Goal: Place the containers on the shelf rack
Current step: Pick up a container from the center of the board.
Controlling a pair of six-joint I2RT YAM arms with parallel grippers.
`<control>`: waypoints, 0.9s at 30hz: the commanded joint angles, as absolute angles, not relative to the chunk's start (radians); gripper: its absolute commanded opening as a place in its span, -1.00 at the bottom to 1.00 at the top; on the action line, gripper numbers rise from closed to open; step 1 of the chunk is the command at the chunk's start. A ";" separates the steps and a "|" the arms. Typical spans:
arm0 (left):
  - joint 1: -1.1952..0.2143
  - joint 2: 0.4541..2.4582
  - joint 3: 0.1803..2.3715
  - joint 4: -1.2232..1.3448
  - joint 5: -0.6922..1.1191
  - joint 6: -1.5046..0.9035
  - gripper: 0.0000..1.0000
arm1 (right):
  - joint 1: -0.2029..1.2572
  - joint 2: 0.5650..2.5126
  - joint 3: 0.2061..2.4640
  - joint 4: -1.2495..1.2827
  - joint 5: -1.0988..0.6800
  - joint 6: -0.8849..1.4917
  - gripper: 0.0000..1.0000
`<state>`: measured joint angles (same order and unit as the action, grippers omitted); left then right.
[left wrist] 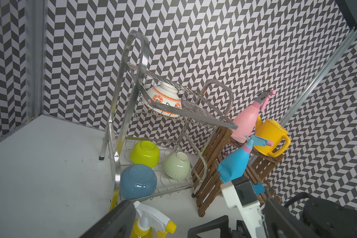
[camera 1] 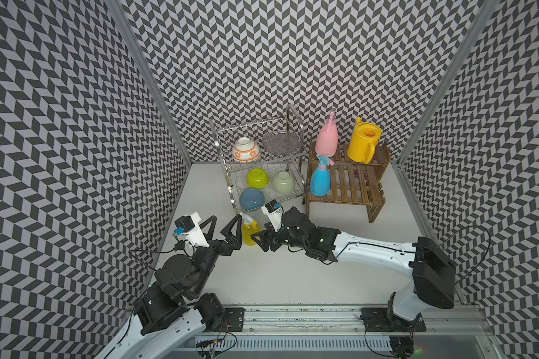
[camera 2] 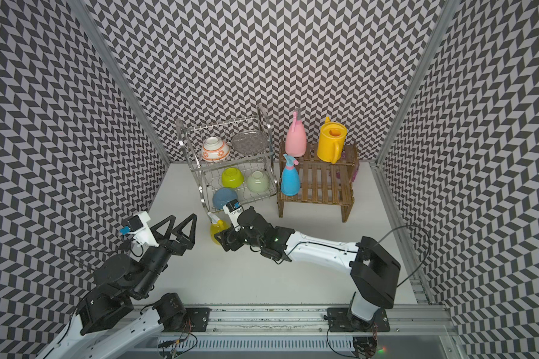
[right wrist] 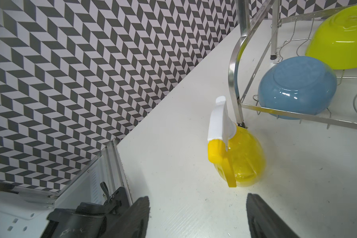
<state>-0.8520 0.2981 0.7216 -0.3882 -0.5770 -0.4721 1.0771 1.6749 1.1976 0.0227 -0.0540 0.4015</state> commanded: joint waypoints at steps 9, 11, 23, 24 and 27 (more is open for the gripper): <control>-0.845 0.266 0.714 -0.412 -0.593 -0.491 1.00 | 1.084 1.857 1.424 -0.093 0.072 0.368 0.05; -0.846 0.263 0.712 -0.413 -0.595 -0.492 1.00 | 1.084 1.872 1.441 -0.091 0.072 0.358 -0.05; -0.847 0.272 0.714 -0.401 -0.600 -0.484 1.00 | 1.084 1.912 1.494 -0.101 0.081 0.302 -0.60; -0.845 0.273 0.714 -0.400 -0.600 -0.485 1.00 | 1.083 1.909 1.490 -0.100 0.082 0.299 -0.63; -0.845 0.278 0.713 -0.393 -0.601 -0.481 1.00 | 1.084 1.892 1.478 -0.098 0.082 0.290 -0.74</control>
